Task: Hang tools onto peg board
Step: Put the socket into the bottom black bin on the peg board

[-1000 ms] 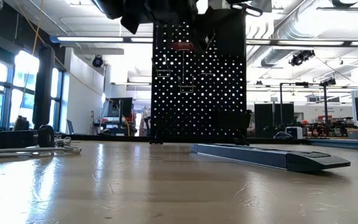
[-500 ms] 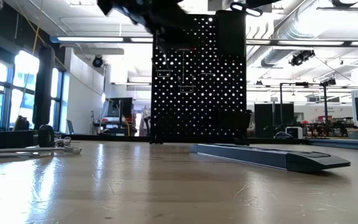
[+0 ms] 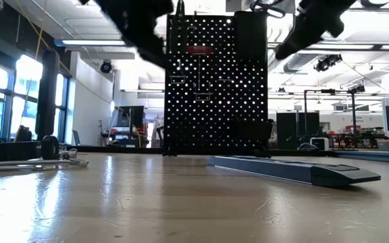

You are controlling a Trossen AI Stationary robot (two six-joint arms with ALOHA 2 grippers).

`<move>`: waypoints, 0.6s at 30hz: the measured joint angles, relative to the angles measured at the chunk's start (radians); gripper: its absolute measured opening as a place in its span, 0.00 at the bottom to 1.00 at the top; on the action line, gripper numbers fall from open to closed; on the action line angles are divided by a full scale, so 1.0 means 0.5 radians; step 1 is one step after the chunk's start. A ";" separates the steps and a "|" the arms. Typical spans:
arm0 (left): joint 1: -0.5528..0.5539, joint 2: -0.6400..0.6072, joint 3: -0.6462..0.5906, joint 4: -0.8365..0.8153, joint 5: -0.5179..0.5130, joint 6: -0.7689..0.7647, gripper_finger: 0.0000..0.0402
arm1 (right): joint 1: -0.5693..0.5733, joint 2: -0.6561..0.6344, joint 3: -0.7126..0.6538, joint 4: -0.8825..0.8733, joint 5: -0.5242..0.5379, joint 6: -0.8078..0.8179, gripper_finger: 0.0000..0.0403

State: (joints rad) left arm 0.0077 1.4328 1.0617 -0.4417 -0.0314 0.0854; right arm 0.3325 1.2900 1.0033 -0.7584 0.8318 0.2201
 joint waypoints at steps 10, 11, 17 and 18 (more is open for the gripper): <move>-0.079 -0.168 -0.478 0.465 -0.030 -0.140 0.60 | -0.379 -0.002 -0.244 0.474 -0.122 -0.272 0.13; -0.090 -0.192 -0.515 0.513 -0.031 -0.147 0.60 | -0.418 -0.002 -0.264 0.532 -0.134 -0.307 0.13; -0.183 -0.335 -0.681 0.732 -0.086 -0.124 0.60 | -0.679 -0.002 -0.360 0.860 -0.252 -0.507 0.13; -0.205 -0.353 -0.703 0.762 -0.101 -0.110 0.60 | -0.727 -0.002 -0.376 0.908 -0.284 -0.532 0.13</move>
State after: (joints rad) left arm -0.0949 1.2561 0.7101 -0.0606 -0.0821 0.0302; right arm -0.0310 1.2892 0.8153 -0.3043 0.6900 -0.0459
